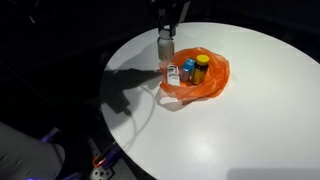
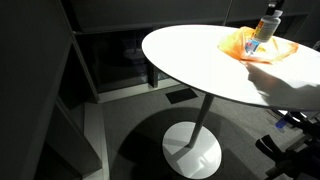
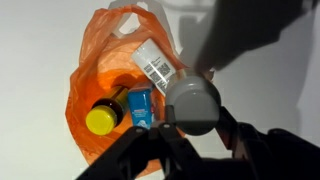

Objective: Pick up the white medicine bottle from the orange plastic and put it on the table

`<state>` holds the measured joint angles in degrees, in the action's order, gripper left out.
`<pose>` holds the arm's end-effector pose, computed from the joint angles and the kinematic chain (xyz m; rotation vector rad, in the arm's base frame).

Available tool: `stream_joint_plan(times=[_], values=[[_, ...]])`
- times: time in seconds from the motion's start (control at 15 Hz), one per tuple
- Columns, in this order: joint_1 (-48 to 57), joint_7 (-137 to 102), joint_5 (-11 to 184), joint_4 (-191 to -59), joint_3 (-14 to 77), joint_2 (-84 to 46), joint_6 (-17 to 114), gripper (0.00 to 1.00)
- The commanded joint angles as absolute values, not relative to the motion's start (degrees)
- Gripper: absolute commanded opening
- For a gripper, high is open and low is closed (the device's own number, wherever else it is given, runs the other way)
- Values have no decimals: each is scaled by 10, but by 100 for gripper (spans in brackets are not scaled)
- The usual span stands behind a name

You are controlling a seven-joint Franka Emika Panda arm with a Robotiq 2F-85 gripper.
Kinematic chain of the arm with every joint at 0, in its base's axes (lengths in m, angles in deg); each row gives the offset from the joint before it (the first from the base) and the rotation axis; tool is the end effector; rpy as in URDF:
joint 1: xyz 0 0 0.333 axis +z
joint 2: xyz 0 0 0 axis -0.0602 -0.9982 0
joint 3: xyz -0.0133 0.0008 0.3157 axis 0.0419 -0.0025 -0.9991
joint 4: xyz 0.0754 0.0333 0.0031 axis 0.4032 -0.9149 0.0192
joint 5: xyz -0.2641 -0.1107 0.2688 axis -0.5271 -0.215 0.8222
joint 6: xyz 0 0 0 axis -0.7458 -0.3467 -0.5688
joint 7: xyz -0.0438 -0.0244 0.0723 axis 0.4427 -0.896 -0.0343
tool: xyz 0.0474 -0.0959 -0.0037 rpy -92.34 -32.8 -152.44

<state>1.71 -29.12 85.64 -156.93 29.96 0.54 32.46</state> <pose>0.5173 -0.0440 0.4115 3.0848 0.1135 -0.0874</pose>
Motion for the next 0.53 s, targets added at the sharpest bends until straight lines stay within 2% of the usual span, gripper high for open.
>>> stream_joint_plan(times=[0.0,0.47], values=[[31,-308,863,-1575,284,7,315,19],[49,-344,851,-1603,267,2,310,19]])
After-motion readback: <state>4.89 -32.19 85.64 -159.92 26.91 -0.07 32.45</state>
